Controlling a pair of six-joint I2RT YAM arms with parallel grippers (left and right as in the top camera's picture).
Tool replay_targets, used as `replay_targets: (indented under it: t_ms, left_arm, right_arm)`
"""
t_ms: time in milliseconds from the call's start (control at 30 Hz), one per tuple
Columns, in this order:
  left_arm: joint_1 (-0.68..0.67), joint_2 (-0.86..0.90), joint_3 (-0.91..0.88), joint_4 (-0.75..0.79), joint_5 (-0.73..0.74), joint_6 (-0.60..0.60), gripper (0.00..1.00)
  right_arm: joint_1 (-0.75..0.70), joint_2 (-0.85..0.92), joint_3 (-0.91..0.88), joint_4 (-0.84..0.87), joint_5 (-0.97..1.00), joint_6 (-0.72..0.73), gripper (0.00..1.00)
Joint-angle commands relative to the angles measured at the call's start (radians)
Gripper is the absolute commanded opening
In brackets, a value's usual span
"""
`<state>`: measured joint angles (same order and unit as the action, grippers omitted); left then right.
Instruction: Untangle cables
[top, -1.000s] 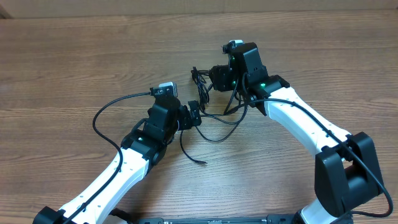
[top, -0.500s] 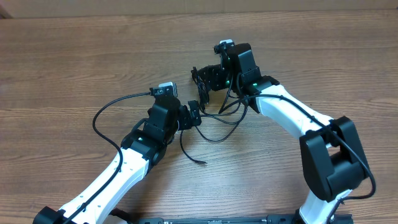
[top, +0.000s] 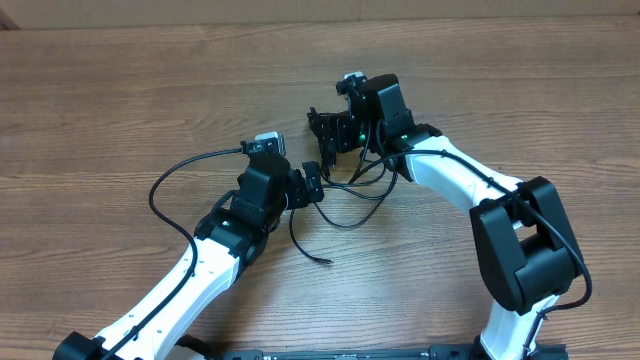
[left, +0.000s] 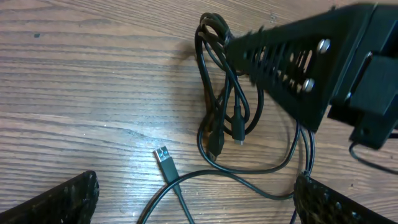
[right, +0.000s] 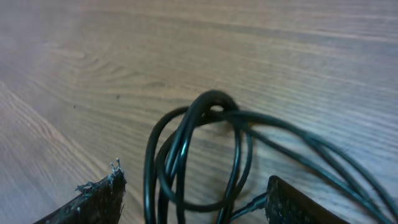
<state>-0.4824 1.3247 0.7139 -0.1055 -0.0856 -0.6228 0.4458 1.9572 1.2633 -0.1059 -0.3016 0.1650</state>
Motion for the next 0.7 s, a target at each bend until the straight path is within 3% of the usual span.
replay_targets:
  t_ms: [0,267,567,667]
  left_arm:
    - [0.004,0.006,0.007,0.000,0.008,-0.006,1.00]
    - [0.004,0.006,0.007,0.000,0.008,-0.006,1.00]
    - [0.004,0.006,0.007,0.000,0.008,-0.006,1.00]
    - [0.004,0.006,0.007,0.000,0.008,-0.006,1.00]
  right_arm:
    - [0.029,0.003,0.018,-0.008,-0.029,-0.043,0.71]
    - [0.044,0.003,0.018,-0.018,-0.029,-0.044,0.67]
    - [0.044,0.003,0.018,-0.088,0.057,-0.088,0.14]
    - [0.044,0.003,0.018,-0.104,0.107,-0.088,0.04]
